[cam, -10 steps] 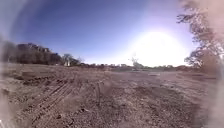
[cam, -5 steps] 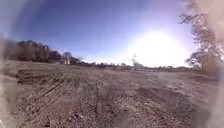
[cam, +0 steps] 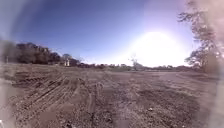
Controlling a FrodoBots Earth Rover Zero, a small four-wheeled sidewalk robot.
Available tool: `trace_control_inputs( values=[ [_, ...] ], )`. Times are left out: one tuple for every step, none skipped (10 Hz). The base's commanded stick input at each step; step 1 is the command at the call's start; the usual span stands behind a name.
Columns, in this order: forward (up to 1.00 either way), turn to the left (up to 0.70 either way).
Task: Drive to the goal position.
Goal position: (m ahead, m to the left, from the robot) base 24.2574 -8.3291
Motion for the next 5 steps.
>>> trace_control_inputs(
  values=[
    [0.50,0.00],
    [0.50,0.00],
    [0.50,0.00],
    [0.50,0.00],
    [0.50,0.00]
  ],
)
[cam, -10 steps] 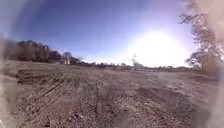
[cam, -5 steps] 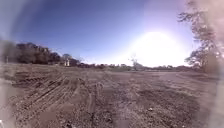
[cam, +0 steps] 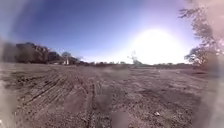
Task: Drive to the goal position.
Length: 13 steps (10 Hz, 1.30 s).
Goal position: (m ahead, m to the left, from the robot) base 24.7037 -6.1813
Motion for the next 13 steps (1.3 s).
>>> trace_control_inputs(
  values=[
    [0.50,0.00],
    [0.50,0.00],
    [0.50,0.00],
    [0.50,0.00],
    [0.50,0.00],
    [0.50,0.00],
    [0.50,0.00],
    [0.50,0.00],
    [0.50,0.00],
    [0.50,0.00],
    [0.50,0.00],
    [0.50,0.00],
    [0.50,0.00]
  ],
)
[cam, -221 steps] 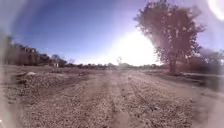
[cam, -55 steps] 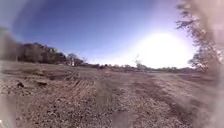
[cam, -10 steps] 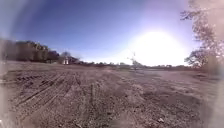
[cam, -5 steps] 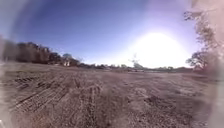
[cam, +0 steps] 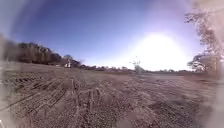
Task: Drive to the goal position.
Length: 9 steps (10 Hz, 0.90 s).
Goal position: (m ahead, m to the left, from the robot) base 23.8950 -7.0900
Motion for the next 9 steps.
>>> trace_control_inputs(
  values=[
    [0.50,0.00],
    [0.50,0.00],
    [0.50,0.00],
    [0.50,0.00],
    [0.50,0.00],
    [0.50,0.00],
    [0.50,0.00],
    [0.50,0.00],
    [0.50,0.00]
  ],
)
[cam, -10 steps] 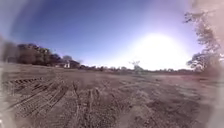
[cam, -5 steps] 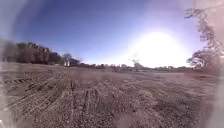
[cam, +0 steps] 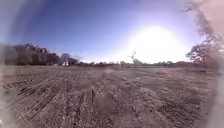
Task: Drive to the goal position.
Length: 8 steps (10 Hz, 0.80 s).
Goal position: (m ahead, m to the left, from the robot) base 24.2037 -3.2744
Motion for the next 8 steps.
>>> trace_control_inputs(
  values=[
    [0.50,0.00],
    [0.50,0.00],
    [0.50,0.00],
    [0.50,0.00],
    [0.50,0.00],
    [0.50,0.00],
    [0.50,0.00],
    [0.50,0.00]
  ],
)
